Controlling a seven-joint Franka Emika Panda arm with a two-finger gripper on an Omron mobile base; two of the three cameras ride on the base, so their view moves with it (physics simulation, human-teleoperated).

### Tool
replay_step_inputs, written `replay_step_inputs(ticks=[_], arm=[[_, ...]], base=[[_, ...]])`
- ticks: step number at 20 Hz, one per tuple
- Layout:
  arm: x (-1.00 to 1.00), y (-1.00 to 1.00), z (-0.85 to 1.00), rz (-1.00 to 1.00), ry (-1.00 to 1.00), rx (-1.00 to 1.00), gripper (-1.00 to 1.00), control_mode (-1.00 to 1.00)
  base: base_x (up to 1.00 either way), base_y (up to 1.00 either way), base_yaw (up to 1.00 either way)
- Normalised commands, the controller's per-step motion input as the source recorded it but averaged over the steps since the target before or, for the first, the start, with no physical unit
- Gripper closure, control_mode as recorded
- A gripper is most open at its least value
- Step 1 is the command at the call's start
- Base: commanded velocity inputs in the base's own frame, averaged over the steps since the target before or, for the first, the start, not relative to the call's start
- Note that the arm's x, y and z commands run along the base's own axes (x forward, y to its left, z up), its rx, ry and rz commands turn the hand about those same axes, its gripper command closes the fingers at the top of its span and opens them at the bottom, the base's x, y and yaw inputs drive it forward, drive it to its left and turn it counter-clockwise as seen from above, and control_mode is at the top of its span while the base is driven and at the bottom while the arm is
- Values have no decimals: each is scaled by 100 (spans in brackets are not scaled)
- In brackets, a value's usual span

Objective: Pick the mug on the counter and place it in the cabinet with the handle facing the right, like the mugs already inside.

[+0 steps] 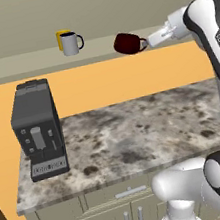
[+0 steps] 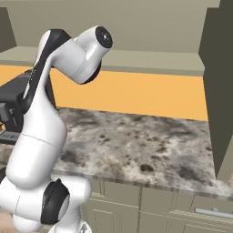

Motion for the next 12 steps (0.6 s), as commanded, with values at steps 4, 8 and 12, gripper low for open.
replay_step_inputs(ticks=[4, 8, 12], arm=[[31, -9, 0, 0, 0, 0, 100, -100], [33, -11, 0, 5, 0, 0, 100, -100], [12, -2, 0, 7, 0, 0, 100, -100]], base=[[0, 0, 0], [0, 0, 0], [0, 0, 0]])
